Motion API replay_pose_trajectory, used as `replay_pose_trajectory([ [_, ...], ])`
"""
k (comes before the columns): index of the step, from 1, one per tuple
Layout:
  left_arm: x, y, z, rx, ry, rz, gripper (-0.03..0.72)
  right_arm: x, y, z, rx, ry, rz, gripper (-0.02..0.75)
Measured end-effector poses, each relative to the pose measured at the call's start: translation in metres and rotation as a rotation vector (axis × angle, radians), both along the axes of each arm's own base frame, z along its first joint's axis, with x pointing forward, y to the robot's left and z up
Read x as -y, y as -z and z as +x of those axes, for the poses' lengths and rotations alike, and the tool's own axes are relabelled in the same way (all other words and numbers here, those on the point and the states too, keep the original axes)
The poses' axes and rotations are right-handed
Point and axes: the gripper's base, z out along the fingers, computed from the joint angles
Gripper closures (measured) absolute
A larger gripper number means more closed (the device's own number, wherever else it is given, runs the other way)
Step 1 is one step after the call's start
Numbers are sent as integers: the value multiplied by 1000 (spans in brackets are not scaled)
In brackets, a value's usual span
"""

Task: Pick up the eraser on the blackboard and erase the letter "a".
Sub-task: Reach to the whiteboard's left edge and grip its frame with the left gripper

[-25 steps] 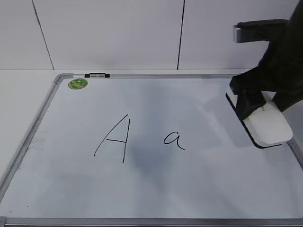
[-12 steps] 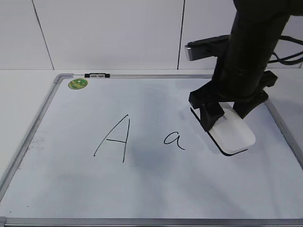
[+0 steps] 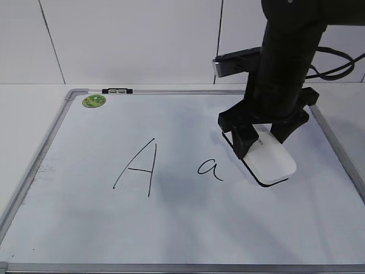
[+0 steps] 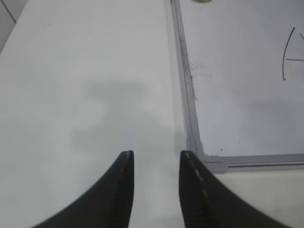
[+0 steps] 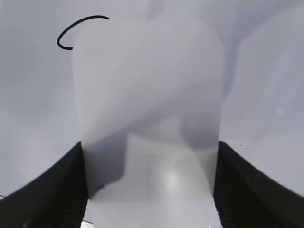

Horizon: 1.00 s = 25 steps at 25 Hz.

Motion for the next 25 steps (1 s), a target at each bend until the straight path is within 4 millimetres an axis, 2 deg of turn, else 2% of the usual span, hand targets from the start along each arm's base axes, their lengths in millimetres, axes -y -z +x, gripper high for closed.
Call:
replay_pose_trajectory([
  [5,1,-8,37,-96,10,-55,444,-1,5,2,-12,-2,-6,202],
  [16,2,-16,131,-335,1,-160,443,-2,8,3,-21,-3,-9,202],
  [20,-1,-21,174,-407,-5,-164,444,-2,8,2,-23,-4,-4,202],
  [25,-2,-14,229,-544,3,-192,443,-2,8,3,-22,-5,-2,202],
])
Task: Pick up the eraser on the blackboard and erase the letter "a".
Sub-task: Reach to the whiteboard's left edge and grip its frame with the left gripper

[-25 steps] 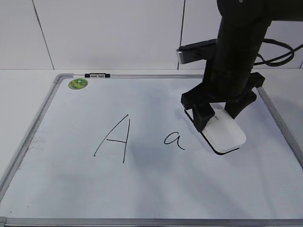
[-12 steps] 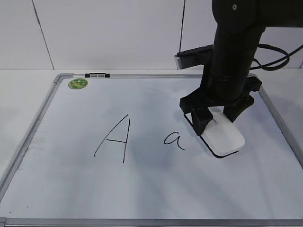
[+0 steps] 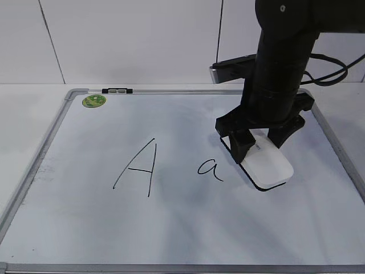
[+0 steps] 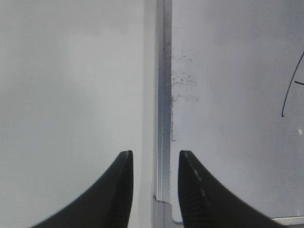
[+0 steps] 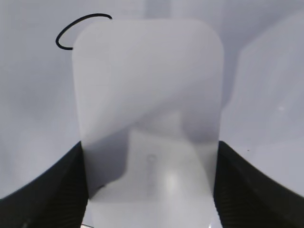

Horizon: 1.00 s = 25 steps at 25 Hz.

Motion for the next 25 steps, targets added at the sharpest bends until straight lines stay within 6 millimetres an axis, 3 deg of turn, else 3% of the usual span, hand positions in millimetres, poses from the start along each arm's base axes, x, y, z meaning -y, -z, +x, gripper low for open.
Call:
replay_pose_trajectory([
  [6,3,18,52,-88,43,-54,449,-1,0,0,0,-11,9,202],
  [11,3,46,79,-165,72,-74,453,-4,6,1,-22,-14,23,202],
  [19,6,88,103,-266,98,-122,454,-7,16,3,-57,-26,32,203],
  [25,7,115,111,-328,103,-152,454,-8,16,4,-57,-26,34,203],
])
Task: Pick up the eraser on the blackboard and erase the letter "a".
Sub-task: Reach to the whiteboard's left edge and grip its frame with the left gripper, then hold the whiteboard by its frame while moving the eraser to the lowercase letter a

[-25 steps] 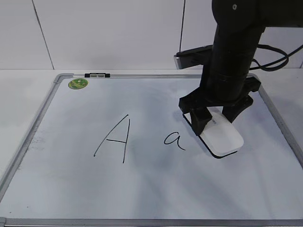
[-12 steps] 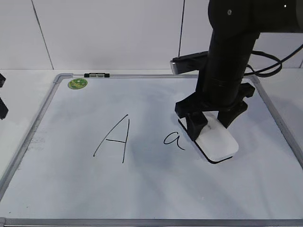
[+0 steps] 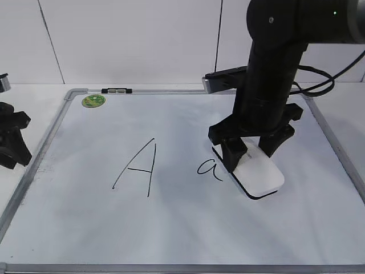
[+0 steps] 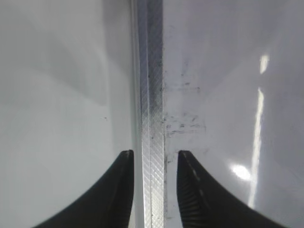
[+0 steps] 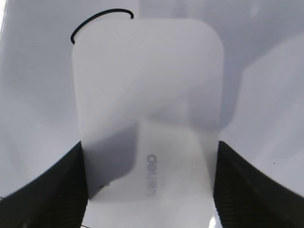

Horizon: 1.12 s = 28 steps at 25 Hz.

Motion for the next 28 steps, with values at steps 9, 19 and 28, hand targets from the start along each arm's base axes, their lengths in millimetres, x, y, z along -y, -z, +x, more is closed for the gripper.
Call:
replay_pose_trajectory([
  [9,-1,10,8,17,-5,9,460,0,-1,0,4,-4,2,203],
  [19,0,18,22,-15,12,-11,497,0,-1,0,4,-7,2,203],
  [28,0,28,23,-41,12,-17,498,0,-1,0,4,-11,2,203],
])
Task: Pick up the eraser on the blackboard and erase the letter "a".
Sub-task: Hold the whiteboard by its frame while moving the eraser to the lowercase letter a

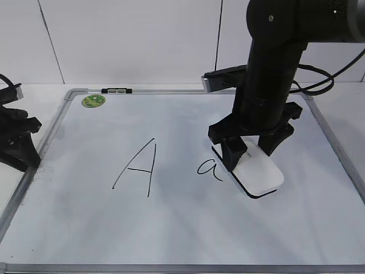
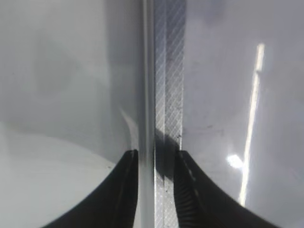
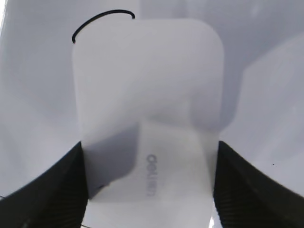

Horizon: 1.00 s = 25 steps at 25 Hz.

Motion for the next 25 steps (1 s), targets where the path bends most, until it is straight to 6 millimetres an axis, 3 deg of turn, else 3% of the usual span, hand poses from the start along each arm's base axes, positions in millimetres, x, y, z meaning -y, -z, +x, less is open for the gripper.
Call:
replay_pose_trajectory([
  [8,0,2,0,-9,-2,-6,504,0,0,0,0,-5,0,203],
  [15,0,2,1,-8,-6,-14,648,0,0,0,0,-5,0,203],
  [25,0,1,1,-9,-9,-16,654,-10,13,21,4,-9,-7,203],
])
